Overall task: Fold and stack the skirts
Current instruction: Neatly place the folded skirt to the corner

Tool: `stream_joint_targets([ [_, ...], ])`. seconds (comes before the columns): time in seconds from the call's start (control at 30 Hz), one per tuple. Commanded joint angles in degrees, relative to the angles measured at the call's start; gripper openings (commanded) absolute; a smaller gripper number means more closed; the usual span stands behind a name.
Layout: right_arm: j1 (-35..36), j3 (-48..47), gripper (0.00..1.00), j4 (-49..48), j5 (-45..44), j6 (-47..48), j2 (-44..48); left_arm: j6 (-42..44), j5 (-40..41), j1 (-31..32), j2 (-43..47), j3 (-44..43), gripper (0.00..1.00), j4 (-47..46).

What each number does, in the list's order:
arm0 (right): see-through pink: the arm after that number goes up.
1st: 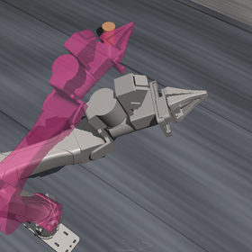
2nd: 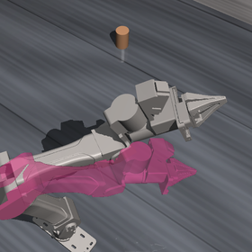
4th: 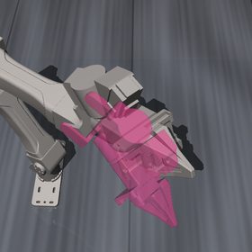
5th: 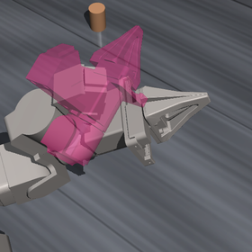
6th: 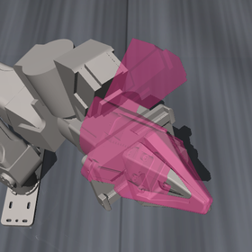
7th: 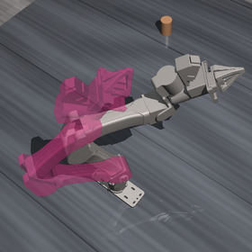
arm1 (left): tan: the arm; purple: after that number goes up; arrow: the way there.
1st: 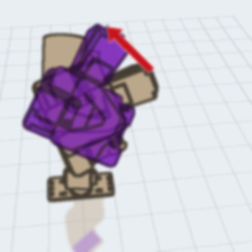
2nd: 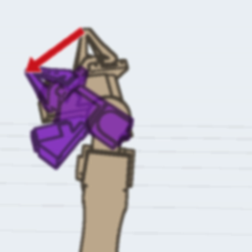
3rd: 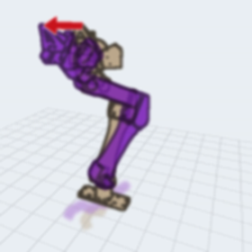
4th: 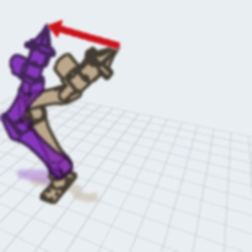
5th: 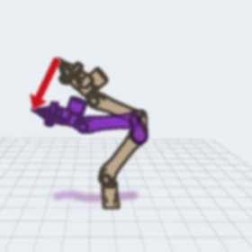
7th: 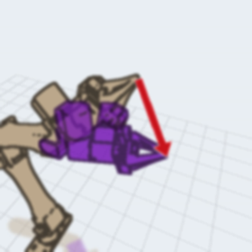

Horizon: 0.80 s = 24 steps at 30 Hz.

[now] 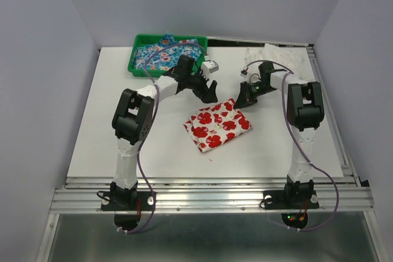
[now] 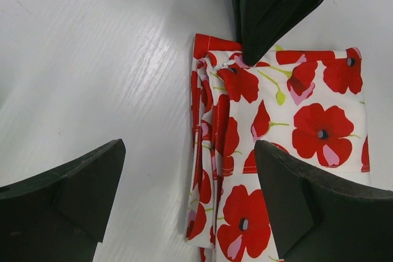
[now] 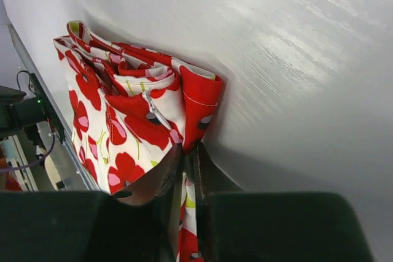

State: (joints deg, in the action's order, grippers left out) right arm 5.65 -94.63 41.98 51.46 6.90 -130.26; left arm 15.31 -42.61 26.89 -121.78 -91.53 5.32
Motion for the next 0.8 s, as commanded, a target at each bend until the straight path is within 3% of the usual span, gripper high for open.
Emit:
stream_joint_targets([
  [0.0,1.29,0.94,0.09,-0.58,-2.68,3.03,3.08,2.00,-1.95,-0.18,-0.83,-2.43,0.99,-2.07],
  [0.4,4.80,2.43,0.09,-0.84,-0.84,4.88,8.44,5.34,-6.87,0.26,-2.67,-3.31,0.99,-2.25],
  [0.77,6.39,2.87,0.01,-1.19,-0.31,5.58,11.87,10.87,-11.00,0.79,-4.35,-3.13,0.99,2.06],
])
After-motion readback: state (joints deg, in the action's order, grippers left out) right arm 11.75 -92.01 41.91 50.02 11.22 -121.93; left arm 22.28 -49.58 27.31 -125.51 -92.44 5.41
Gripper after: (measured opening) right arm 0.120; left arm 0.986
